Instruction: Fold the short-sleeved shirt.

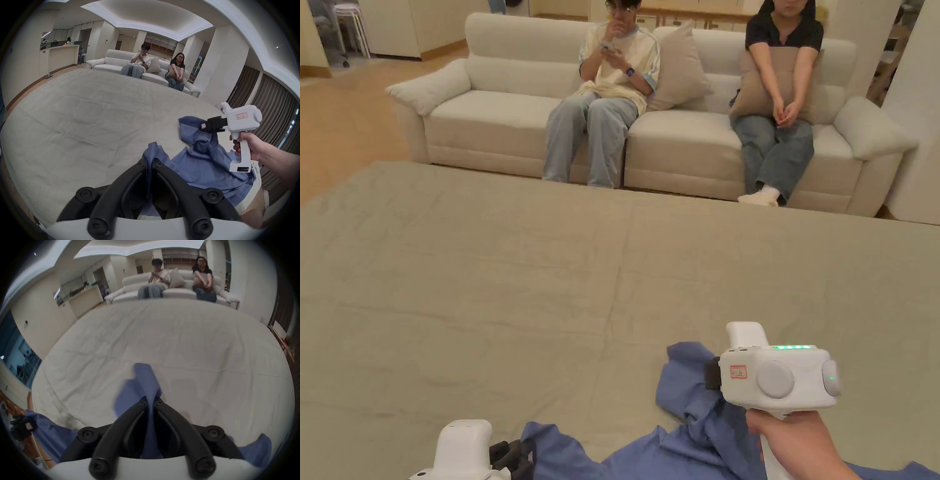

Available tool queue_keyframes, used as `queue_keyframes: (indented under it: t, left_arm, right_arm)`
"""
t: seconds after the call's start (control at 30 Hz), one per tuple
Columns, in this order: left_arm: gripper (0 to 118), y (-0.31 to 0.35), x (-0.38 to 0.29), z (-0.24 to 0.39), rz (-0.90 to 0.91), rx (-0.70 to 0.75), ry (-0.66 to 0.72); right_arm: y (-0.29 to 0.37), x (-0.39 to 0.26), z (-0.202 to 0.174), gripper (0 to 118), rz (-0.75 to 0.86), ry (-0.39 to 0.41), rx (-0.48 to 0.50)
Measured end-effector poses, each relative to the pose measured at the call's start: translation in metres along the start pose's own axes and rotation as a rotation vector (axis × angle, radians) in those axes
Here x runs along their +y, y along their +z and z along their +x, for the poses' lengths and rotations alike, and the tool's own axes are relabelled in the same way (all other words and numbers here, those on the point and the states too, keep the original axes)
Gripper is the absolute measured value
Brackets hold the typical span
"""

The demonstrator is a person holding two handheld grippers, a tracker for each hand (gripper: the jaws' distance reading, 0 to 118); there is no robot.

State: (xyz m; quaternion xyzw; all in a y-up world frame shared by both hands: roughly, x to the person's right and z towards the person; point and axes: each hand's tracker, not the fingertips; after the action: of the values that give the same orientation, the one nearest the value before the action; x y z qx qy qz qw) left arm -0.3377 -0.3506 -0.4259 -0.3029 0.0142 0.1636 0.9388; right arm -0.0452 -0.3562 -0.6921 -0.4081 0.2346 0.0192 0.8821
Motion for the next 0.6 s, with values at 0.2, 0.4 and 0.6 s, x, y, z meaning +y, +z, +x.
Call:
queue_keyframes:
  t: [0.2,0.4,0.6]
  left_arm:
    - [3,0.055,0.033,0.033,0.184,-0.058,0.025]
    - [3,0.147,0.082,0.07,0.386,-0.115,-0.046]
    - [3,0.268,0.13,0.092,0.601,-0.127,-0.118]
  right_arm:
    - [0.169,0.009,0.017,3,0.349,-0.11,-0.016]
    - [0.367,-0.014,0.031,3,0.691,-0.149,-0.073]
    - [0.54,-0.054,0.043,3,0.986,-0.204,-0.106]
